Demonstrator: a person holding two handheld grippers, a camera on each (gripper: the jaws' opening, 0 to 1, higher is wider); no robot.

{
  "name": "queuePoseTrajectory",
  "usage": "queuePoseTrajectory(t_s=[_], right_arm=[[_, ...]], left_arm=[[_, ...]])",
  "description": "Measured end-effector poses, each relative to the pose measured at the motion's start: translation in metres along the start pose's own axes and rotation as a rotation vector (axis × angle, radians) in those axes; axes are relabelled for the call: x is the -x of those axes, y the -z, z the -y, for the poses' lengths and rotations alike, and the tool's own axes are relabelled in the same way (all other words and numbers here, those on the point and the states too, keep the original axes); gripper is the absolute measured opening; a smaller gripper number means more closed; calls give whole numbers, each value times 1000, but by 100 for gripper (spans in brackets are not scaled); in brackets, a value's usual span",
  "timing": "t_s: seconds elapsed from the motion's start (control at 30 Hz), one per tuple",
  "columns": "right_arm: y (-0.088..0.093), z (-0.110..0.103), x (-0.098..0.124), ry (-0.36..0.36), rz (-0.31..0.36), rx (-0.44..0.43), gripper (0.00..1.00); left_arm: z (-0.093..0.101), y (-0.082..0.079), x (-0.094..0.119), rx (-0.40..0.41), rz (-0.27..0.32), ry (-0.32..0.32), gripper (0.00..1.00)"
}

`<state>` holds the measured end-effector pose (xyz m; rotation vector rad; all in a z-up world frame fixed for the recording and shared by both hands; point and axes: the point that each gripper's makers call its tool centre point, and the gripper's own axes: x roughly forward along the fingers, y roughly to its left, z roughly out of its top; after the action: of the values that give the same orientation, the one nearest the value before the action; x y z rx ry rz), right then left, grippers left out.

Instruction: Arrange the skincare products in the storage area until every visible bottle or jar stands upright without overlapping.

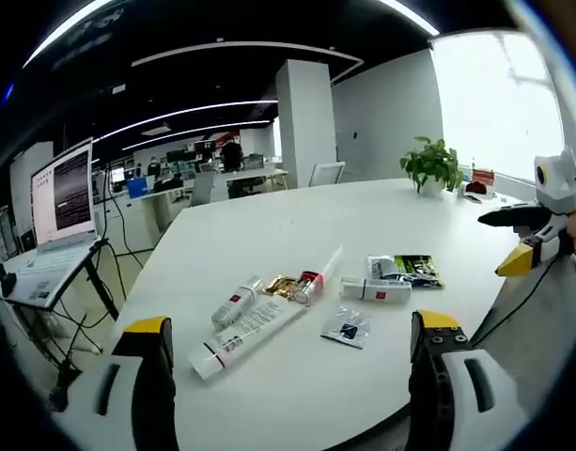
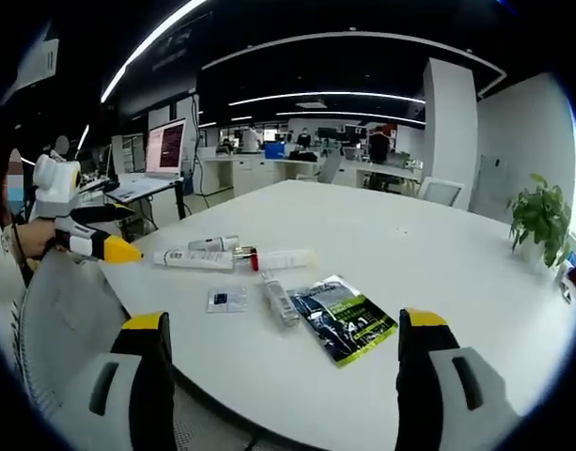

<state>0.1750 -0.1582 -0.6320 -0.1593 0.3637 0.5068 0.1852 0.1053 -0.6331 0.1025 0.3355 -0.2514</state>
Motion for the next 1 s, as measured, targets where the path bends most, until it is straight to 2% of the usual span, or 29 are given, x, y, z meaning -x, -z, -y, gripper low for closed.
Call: queuePoseTrajectory(t_s=[0.1,0.17,0.27,0.33,0.4,0.53,0.6,0.73,0.87,1.0], right_arm=[[0,-1,0,-3,0,3,100],[1,0,-1,-2,-7,3,100],[1,0,-1,-2,-4,-2,100],[1,1,-1,-2,-7,-5,100],[1,0,-1,-2,-8,-3,100],[1,1,-1,-1,-6,-12,100],[1,2,-1,1,-5,-14,100],[1,2,0,4,1,-20,100],[1,1,0,3,2,-15,100],[0,-1,-1,-9,1,-10,100]], left_arm=[[2,-1,0,-3,-1,3,99],[-5,-2,1,-63,3,-36,98],[2,-2,0,-35,8,-6,98],[1,-1,0,-36,-1,-14,99],[3,-5,0,-21,22,-7,98],[4,-6,-2,-30,28,-7,99],[7,-7,-2,-39,32,14,99],[3,-3,-3,-22,7,0,99],[1,-7,-3,-18,29,-11,91],[0,-6,2,-27,17,-14,93]])
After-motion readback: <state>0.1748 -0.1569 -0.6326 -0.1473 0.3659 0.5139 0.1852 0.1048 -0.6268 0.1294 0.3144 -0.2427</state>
